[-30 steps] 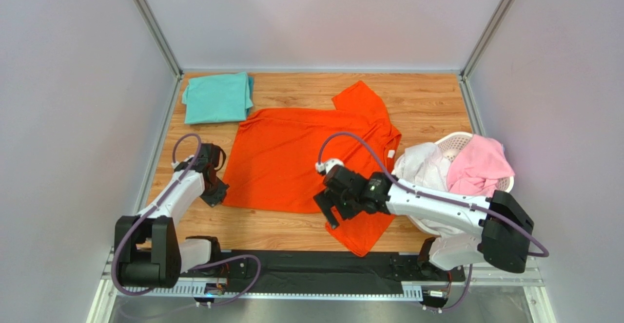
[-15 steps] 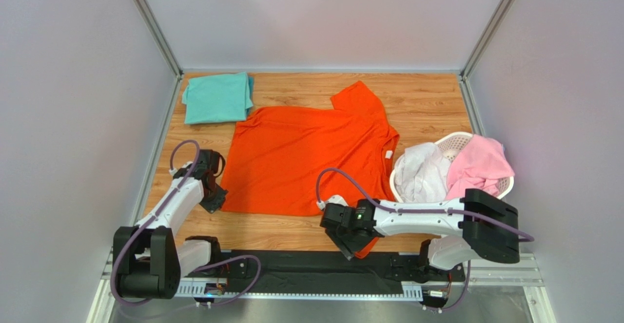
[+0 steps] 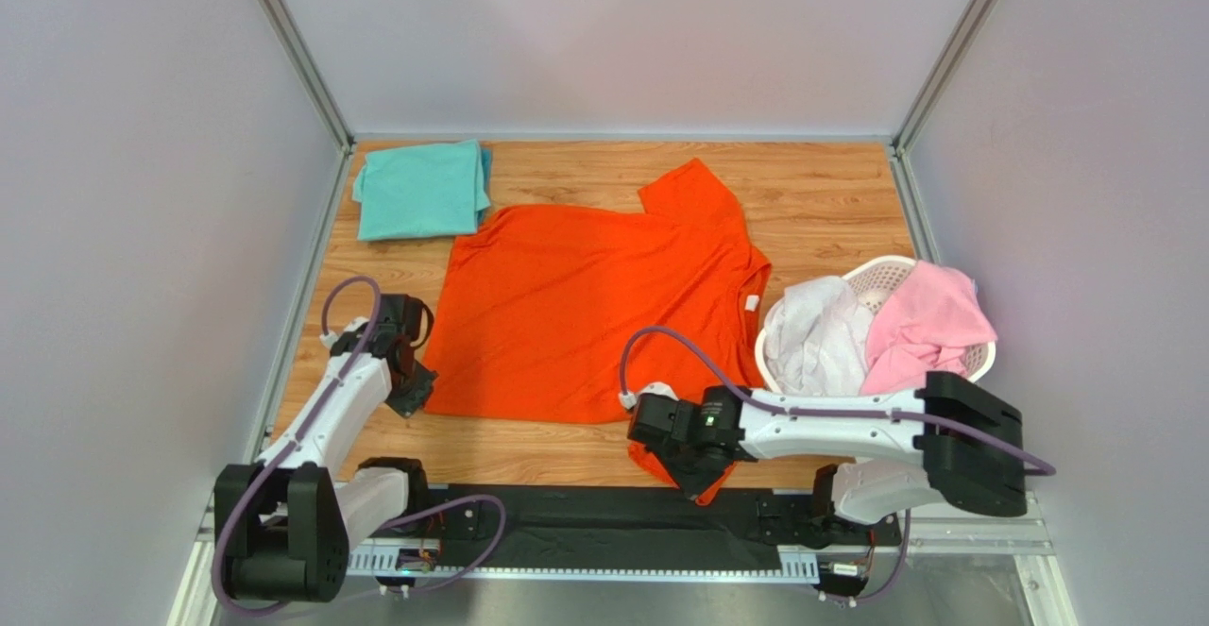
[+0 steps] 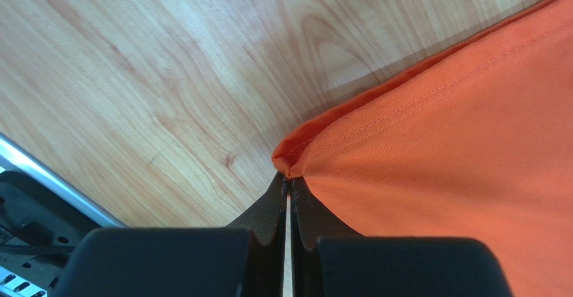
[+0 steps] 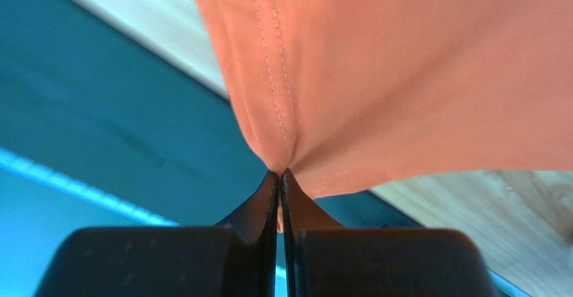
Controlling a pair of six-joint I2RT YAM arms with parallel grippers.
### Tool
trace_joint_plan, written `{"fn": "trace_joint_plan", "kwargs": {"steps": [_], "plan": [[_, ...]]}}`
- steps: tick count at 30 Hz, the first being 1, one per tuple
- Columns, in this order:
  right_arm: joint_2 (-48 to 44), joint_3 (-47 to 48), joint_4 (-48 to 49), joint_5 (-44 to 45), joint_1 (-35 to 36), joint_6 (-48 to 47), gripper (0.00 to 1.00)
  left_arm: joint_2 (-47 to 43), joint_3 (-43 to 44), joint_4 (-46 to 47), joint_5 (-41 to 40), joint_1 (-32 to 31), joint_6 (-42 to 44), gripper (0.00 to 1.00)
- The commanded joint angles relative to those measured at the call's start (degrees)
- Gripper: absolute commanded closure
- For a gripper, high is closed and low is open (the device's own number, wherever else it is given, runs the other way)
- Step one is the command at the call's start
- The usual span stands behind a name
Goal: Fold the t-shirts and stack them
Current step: Fold the tshirt
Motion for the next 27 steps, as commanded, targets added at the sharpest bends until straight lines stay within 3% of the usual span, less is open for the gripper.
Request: {"fn": "trace_joint_plan", "kwargs": {"steps": [1, 9, 14, 27], "plan": [[-6.87, 0.41, -1.87, -6.84, 0.47, -0.73, 1.00, -3.96, 0.22, -4.86, -3.77, 0.40, -2.69, 1.00], [-10.93, 2.61, -8.37, -10.89, 0.47, -3.02, 1.00, -7.75, 0.22, -10.05, -5.35, 0.49, -4.44, 1.00], [-10.85, 4.19, -9.25, -8.62, -0.75, -3.90, 1.00, -9.07, -0.05, -10.59, -4.48, 0.49, -5.42, 1.00], [-11.46, 15.61, -12.77, 5.17, -19.63, -11.19, 1.00, -6.09, 7.42, -7.77, 1.94, 0.49, -1.64, 1.00]]}}
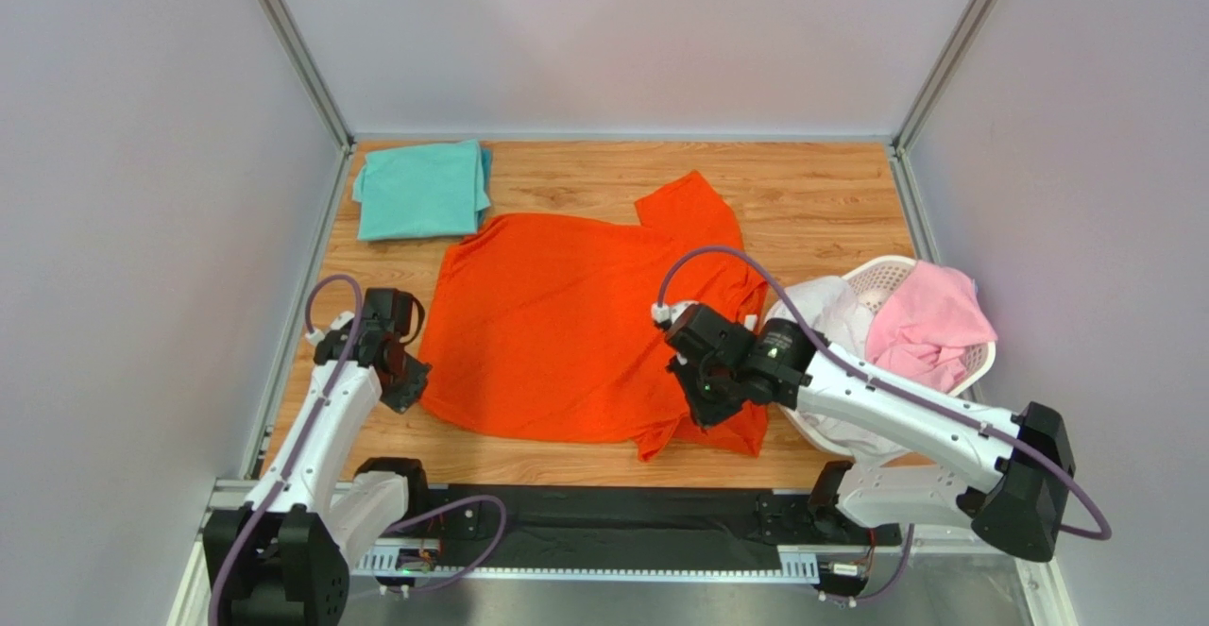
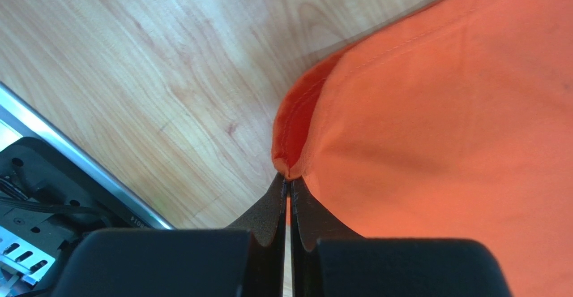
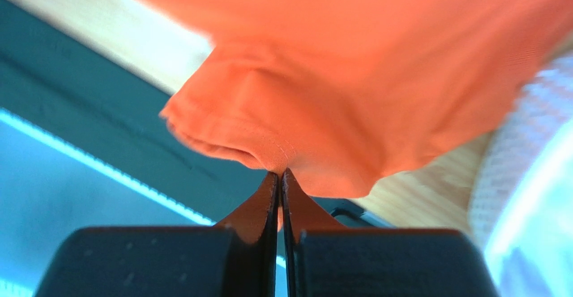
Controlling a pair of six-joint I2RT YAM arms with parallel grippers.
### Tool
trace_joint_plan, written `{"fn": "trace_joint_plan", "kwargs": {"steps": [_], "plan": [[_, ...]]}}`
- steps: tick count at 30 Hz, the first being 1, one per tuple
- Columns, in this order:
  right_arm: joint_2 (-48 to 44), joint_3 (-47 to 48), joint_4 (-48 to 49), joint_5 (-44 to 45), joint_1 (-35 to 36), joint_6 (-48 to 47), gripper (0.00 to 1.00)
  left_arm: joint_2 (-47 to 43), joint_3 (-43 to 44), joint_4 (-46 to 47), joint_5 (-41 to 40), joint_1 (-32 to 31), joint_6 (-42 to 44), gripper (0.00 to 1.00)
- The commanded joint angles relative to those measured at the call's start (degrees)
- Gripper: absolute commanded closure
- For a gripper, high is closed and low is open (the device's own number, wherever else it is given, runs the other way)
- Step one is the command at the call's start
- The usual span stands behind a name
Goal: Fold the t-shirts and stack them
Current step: Fold the tshirt
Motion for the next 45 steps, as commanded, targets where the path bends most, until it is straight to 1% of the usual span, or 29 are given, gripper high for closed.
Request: {"fn": "trace_joint_plan", "kwargs": {"steps": [1, 4, 9, 13, 17, 20, 22, 28, 31, 36, 39, 44, 45], "plan": [[-0.67, 3.99, -1.84, 4.90, -5.79, -3.54, 1.00, 2.31, 3.90, 1.28, 1.42, 0.33, 1.05, 1.00], [-0.05, 5.92, -0.79, 6.21, -9.04, -4.86, 1.00, 5.29, 5.66, 1.80, 2.38, 0.33, 1.49, 1.00], [2.93, 10.14, 0.80, 9.29, -12.65, -7.41, 1.00, 8.99, 9.00, 1.98, 1.95, 0.33, 1.05, 1.00], [4.60, 12.42, 2.20, 10.60, -17.39, -9.17, 1.00, 11.62, 11.73, 1.63, 0.89, 0.33, 0.44, 1.00], [6.19, 14.36, 4.31, 11.40, -19.43, -13.72, 1.00, 14.61, 14.71, 1.37, -0.25, 0.33, -0.18, 1.00], [7.68, 15.06, 6.68, 12.89, -21.00, -15.32, 1.00, 16.90, 16.91, 1.89, -0.43, 0.33, -0.26, 1.00], [8.73, 15.24, 8.52, 12.37, -23.11, -16.11, 1.00, 18.39, 17.97, 2.59, -0.60, 0.33, -0.44, 1.00], [11.81, 15.50, 13.71, 11.58, -24.70, -21.03, 1.00, 22.35, 20.96, 5.58, -1.31, 0.33, 0.35, 1.00], [14.36, 17.00, 14.51, 11.49, -26.28, -21.30, 1.00, 24.28, 21.93, 6.90, -0.87, 0.33, 0.61, 1.00], [18.13, 18.41, 15.30, 12.45, -27.95, -23.23, 1.00, 28.41, 24.82, 7.96, -2.45, 0.33, 1.14, 1.00], [19.54, 18.58, 18.10, 11.93, -28.65, -26.47, 1.00, 31.57, 27.02, 8.31, -2.54, 0.33, 2.02, 0.98], [24.55, 20.69, 21.27, 12.89, -29.36, -31.31, 1.00, 36.59, 29.92, 8.40, -2.18, 0.33, 2.81, 0.98], [25.34, 21.04, 22.50, 13.07, -29.53, -34.19, 1.00, 37.99, 30.27, 8.31, -2.19, 0.33, 2.90, 0.98]]}}
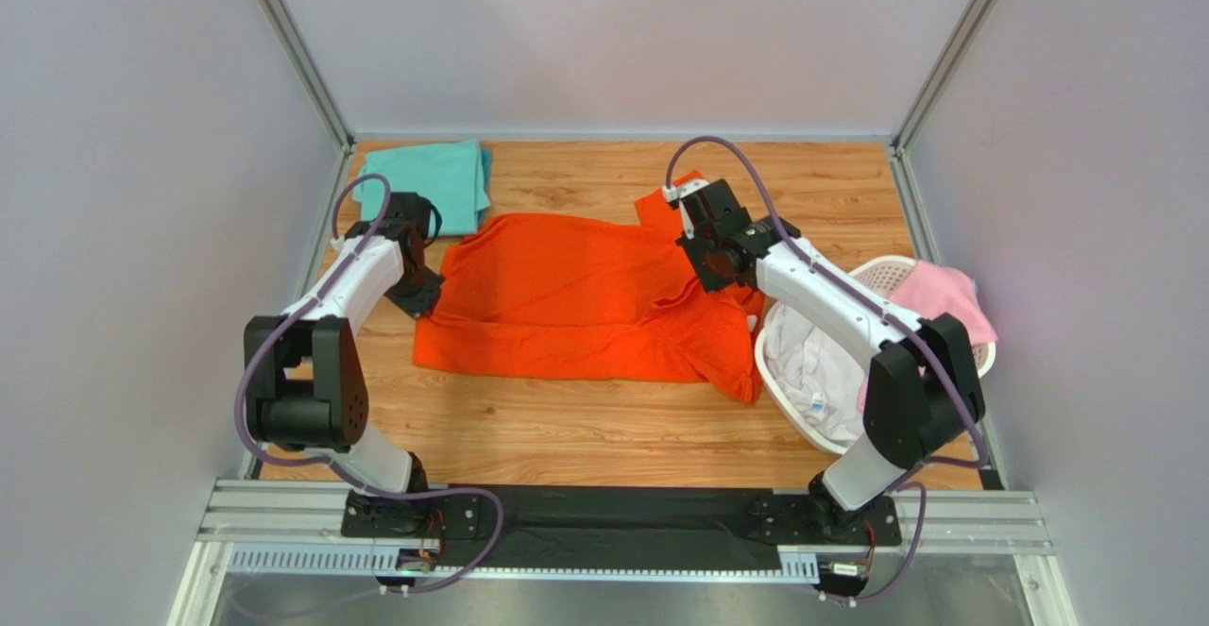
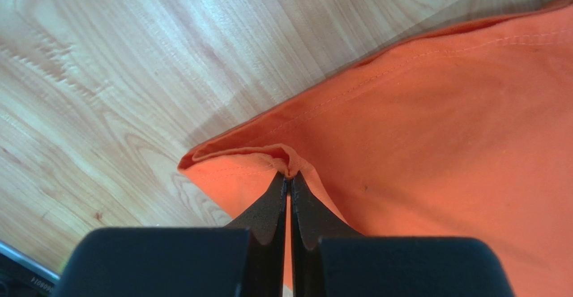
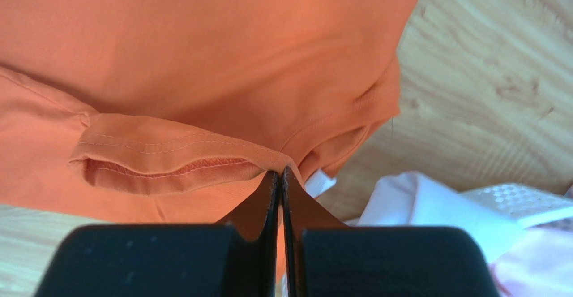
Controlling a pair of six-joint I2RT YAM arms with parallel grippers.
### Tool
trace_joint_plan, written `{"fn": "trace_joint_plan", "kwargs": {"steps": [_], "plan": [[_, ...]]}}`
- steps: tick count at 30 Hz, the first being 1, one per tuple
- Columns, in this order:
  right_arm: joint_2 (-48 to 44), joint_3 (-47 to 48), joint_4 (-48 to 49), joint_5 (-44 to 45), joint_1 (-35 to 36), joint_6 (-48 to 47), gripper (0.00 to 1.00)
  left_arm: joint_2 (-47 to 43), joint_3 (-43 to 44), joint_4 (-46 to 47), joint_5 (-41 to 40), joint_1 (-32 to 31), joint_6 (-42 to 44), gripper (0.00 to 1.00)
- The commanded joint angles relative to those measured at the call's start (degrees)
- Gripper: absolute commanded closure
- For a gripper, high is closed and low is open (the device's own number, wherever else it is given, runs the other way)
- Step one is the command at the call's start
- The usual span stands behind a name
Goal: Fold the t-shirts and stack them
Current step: Fold the tshirt
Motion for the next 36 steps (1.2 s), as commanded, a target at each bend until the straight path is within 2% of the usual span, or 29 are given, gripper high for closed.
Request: {"fn": "trace_joint_plan", "kwargs": {"steps": [1, 9, 10, 12, 13, 14, 16, 17, 18, 21, 23, 25, 28, 30, 36], "plan": [[2.83, 3.38, 6.50, 1.97, -0.62, -8.05, 1.00, 2.83, 2.80, 0.70, -1.33, 0.33, 1.50, 0.97], [14.52, 11.02, 8.44, 3.02, -2.90, -11.05, 1.00, 5.56, 4.03, 0.44, -2.74, 0.33, 1.06, 0.89], [15.58, 11.64, 8.53, 3.63, -2.90, -11.40, 1.00, 5.47, 3.86, 0.35, -2.91, 0.33, 0.97, 0.84], [17.95, 14.01, 7.58, 4.95, -2.99, -10.79, 0.80, 5.21, 3.95, 0.18, -2.65, 0.33, 1.50, 0.61], [18.40, 14.72, 7.05, 5.65, -2.91, -9.92, 0.66, 5.03, 3.95, 0.09, -2.48, 0.33, 1.76, 0.48], [18.57, 15.51, 5.91, 5.84, -2.90, -9.30, 0.48, 4.42, 3.95, -0.09, -2.48, 0.33, 1.76, 0.25], [17.70, 15.78, 5.55, 5.75, -2.90, -7.90, 0.41, 3.37, 3.77, -0.26, -2.21, 0.33, 2.11, 0.03], [16.74, 15.43, 5.37, 5.49, -2.82, -6.15, 0.27, 2.23, 3.51, -0.35, -1.95, 0.33, 2.29, 0.00], [14.64, 14.21, 5.37, 4.96, -2.82, -4.83, 0.01, 1.61, 3.33, -0.35, -1.17, 0.33, 2.64, 0.00], [8.59, 11.22, 5.28, 3.12, -2.64, 1.76, 0.00, -1.46, 2.28, -0.44, 0.77, 0.25, 3.34, 0.00], [5.76, 7.18, 5.28, -1.61, -2.64, 8.85, 0.00, -3.83, 0.88, -0.18, 2.00, -0.10, 3.43, 0.00], [1.81, 2.19, 6.33, -9.93, -2.38, 12.05, 0.00, -4.98, -0.26, 0.26, 3.23, -1.16, 4.13, 0.00], [-0.67, -2.40, 9.41, -17.09, -1.33, 16.01, 0.00, -5.61, -1.59, 2.37, 5.51, -3.27, 5.10, 0.00], [-1.11, -5.57, 11.69, -20.70, -0.18, 17.42, 0.00, -4.38, -1.94, 4.56, 7.18, -4.49, 5.98, 0.00], [4.07, -7.16, 12.93, -21.06, 1.14, 17.69, 0.00, 2.21, -0.98, 7.21, 8.16, -5.03, 8.17, 0.00]]}}
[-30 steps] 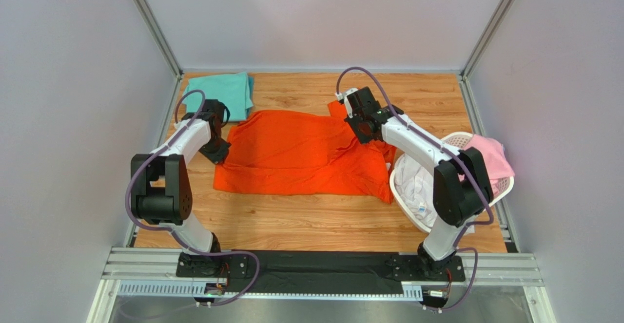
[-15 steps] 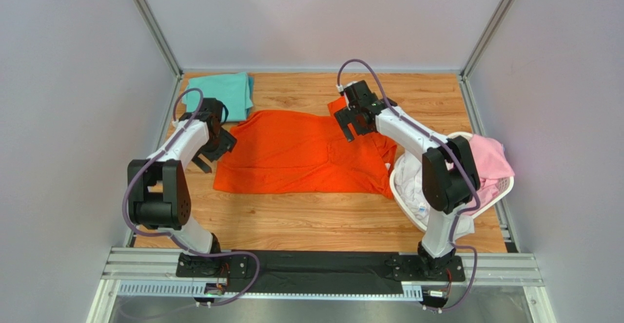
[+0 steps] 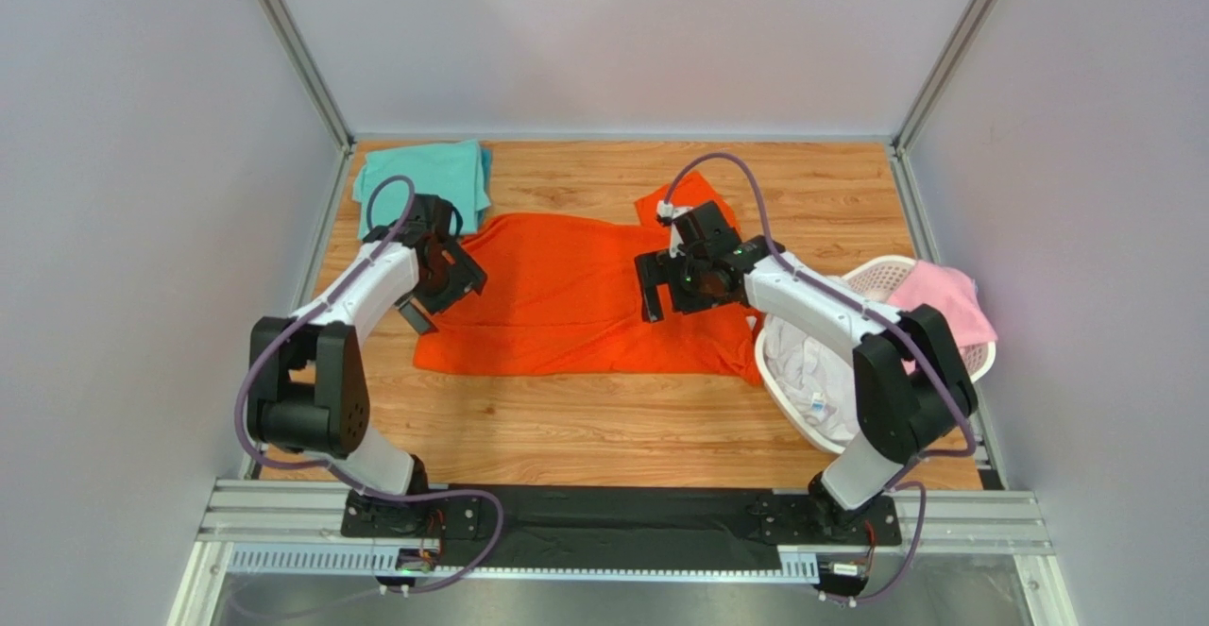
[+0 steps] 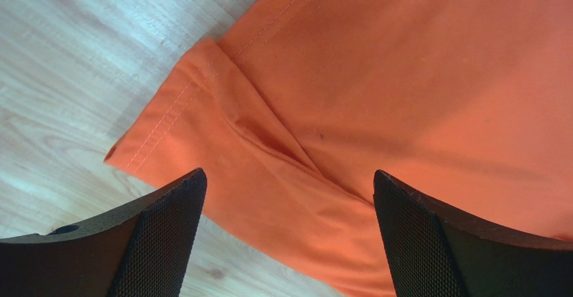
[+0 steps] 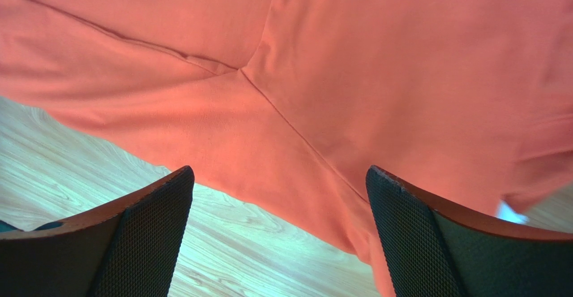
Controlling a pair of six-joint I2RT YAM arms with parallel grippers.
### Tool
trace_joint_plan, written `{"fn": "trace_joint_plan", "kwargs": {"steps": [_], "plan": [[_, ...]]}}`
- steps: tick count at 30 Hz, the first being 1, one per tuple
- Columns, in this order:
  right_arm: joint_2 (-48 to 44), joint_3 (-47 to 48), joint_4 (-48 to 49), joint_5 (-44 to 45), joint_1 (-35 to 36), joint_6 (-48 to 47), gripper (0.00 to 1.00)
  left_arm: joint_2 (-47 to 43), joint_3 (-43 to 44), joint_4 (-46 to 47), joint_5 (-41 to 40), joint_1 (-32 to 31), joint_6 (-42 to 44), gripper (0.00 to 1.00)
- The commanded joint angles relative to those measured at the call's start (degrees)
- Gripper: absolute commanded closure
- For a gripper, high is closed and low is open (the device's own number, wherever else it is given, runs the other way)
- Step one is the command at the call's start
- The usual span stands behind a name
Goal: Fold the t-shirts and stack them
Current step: Fold the tshirt
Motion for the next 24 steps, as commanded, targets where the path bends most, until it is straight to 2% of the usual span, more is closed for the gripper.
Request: {"fn": "trace_joint_plan", "kwargs": {"steps": [1, 6, 11, 19, 24], "plan": [[2.78, -0.74, 3.40, -1.96, 0.16, 2.41, 0.00, 3.44, 0.82, 2.46, 1.21, 0.09, 2.71, 0.00], [7.70, -1.17, 3.40, -0.28, 0.15, 2.50, 0.00, 7.57, 0.12, 3.34, -0.29, 0.52, 3.68, 0.00], [8.68, -4.07, 3.84, -0.98, 0.94, 1.97, 0.00, 10.65, -1.64, 2.64, 0.50, 1.93, 4.03, 0.00], [3.59, -12.68, 4.10, -3.18, 5.07, 4.34, 0.00, 0.99, -10.68, -1.84, -4.15, 2.19, 3.33, 0.00], [-0.72, -17.87, 4.28, -4.24, 10.96, 7.32, 0.00, -4.45, -16.83, -5.52, -6.08, 2.55, 0.44, 0.00]]}}
